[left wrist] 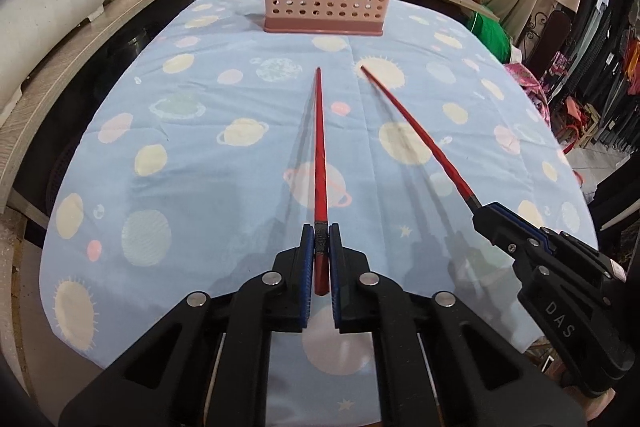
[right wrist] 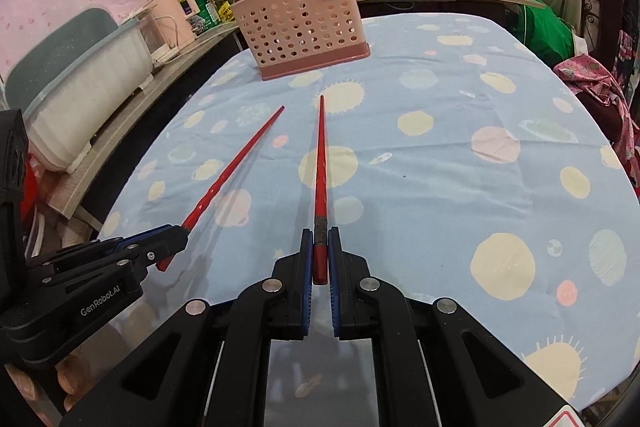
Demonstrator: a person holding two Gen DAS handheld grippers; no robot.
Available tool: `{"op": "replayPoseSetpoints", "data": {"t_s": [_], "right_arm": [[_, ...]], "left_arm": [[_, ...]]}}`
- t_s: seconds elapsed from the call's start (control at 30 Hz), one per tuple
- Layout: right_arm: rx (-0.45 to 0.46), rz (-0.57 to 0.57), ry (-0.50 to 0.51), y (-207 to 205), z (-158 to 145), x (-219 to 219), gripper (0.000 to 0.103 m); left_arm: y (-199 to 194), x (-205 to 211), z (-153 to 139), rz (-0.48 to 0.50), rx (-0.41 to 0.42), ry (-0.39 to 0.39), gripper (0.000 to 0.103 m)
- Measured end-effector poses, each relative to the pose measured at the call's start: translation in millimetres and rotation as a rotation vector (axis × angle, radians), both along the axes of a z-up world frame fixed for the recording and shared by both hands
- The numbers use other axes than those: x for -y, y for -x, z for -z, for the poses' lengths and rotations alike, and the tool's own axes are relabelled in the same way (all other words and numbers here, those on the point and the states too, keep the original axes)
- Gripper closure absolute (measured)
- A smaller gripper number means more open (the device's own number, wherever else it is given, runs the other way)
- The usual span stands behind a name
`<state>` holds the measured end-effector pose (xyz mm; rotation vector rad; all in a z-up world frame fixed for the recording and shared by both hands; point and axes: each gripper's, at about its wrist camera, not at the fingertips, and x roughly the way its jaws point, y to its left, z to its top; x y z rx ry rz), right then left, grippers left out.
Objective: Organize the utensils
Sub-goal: 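Lift both red chopsticks up and carry them over the pink basket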
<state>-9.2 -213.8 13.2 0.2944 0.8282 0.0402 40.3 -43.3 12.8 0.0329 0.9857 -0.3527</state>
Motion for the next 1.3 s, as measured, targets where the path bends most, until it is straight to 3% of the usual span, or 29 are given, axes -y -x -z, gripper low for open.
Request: {"op": "replayPoseSetpoints", "data": {"t_s": [0.3, 0.47, 0.73, 0.83, 0.87, 0.9, 0.97, 1.17, 1.3], "right_arm": [[0.124, 0.008, -0.034, -8.7, -59.0, 17.2, 0.096], [0.201, 0.019, -0.049, -22.9, -92.0, 30.0, 0.096], [0.280, 0.029, -0.020, -41.7, -124.8, 35.2, 0.096], [0.281, 0.031, -0.018, -39.9, -124.7, 34.4, 0.096], [0.277, 0.033, -0.019, -38.7, -123.5, 33.9, 0.096], [0.273, 0.034, -0.021, -37.0, -121.7, 33.7, 0.096], [0.263, 0.037, -0.031, -33.3, -117.4, 33.6, 0.096], [0.252, 0.046, -0.039, -27.7, -110.7, 30.0, 0.096], [0.252, 0.045, -0.039, -27.2, -109.7, 30.8, 0.096]], "left_arm": [[-14.6, -10.0, -52.9, -0.013, 0.059, 0.049, 0.096], [-29.7, -10.8, -87.1, -0.025, 0.138, 0.062, 0.101], [-54.2, -14.0, -121.4, -0.034, 0.194, 0.084, 0.102], [-54.1, -20.1, -110.0, -0.028, 0.168, 0.096, 0.100], [-53.5, -21.7, -98.3, -0.023, 0.142, 0.089, 0.095], [-53.1, -23.2, -89.0, -0.021, 0.125, 0.085, 0.089], [-50.1, -26.1, -61.1, -0.009, 0.070, 0.077, 0.065], [-41.2, -29.0, 10.6, -0.006, -0.060, 0.026, 0.064], [-37.2, -29.9, 29.7, 0.000, -0.091, 0.029, 0.065]]}}
